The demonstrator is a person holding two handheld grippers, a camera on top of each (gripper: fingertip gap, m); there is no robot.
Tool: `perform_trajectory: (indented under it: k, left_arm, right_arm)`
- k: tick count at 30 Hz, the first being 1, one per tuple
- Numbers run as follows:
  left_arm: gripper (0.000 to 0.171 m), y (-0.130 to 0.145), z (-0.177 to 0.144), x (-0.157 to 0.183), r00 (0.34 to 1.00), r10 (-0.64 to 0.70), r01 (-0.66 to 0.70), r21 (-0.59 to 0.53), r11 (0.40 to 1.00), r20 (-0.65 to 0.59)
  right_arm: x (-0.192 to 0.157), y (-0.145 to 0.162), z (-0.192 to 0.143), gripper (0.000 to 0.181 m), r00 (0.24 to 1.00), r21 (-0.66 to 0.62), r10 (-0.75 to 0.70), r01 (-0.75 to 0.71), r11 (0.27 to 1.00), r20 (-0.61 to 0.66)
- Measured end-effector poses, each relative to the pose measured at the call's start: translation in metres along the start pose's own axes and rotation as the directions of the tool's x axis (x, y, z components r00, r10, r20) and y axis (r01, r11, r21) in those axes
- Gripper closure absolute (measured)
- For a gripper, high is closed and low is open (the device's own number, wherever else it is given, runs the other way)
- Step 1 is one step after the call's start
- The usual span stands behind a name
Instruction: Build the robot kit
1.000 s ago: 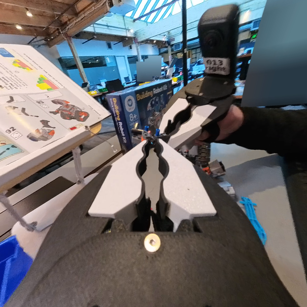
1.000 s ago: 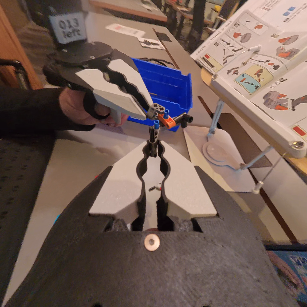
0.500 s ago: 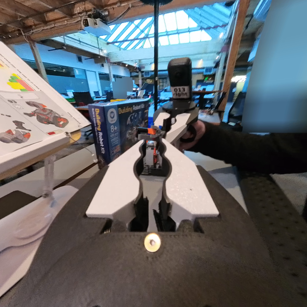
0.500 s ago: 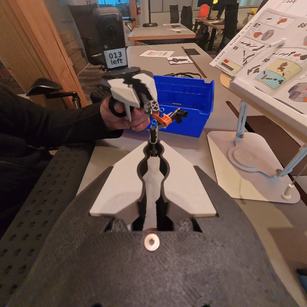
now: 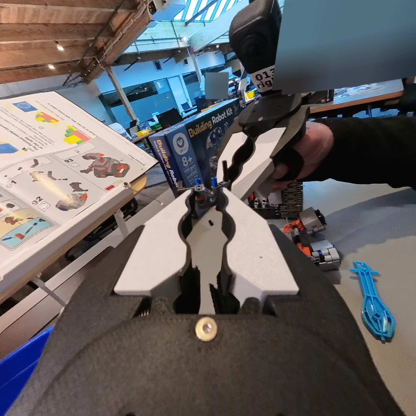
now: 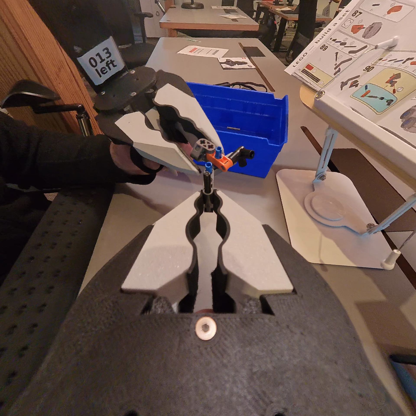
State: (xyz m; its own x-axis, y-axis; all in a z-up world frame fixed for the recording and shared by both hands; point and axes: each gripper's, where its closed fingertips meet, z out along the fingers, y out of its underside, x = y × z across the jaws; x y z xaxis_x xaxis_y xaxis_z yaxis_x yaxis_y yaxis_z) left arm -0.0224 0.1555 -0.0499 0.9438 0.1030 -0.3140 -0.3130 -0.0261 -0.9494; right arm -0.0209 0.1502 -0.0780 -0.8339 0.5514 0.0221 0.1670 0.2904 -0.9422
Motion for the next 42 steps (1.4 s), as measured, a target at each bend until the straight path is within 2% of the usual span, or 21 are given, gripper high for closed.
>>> perform_trajectory:
  k: [6,11,21,35,42]
  left_arm:
    - [0.154,0.0,-0.002,-0.005,1.0,-0.012,0.012,0.009,1.0,0.022]
    - [0.164,-0.002,-0.006,-0.013,0.998,-0.018,0.017,0.015,1.0,0.055]
    - [0.165,-0.003,-0.008,-0.015,0.998,-0.027,0.025,0.024,0.999,0.062]
    - [0.165,-0.005,-0.01,-0.01,0.994,-0.1,0.102,0.043,0.994,-0.036]
    - [0.165,-0.007,-0.014,-0.002,0.963,-0.198,0.21,0.051,0.976,-0.181]
  right_arm:
    - [0.004,0.0,-0.002,0.176,1.0,-0.003,-0.007,0.007,1.0,-0.021]
    - [0.004,0.0,-0.004,0.176,1.0,-0.004,-0.008,0.008,1.0,-0.018]
    - [0.003,-0.001,-0.004,0.176,1.0,-0.008,-0.013,0.013,1.0,-0.016]
    - [-0.001,0.001,-0.005,0.176,0.999,-0.026,-0.037,0.037,0.999,0.007]
    - [-0.011,0.002,-0.007,0.175,0.995,-0.041,-0.08,0.083,0.996,0.06]
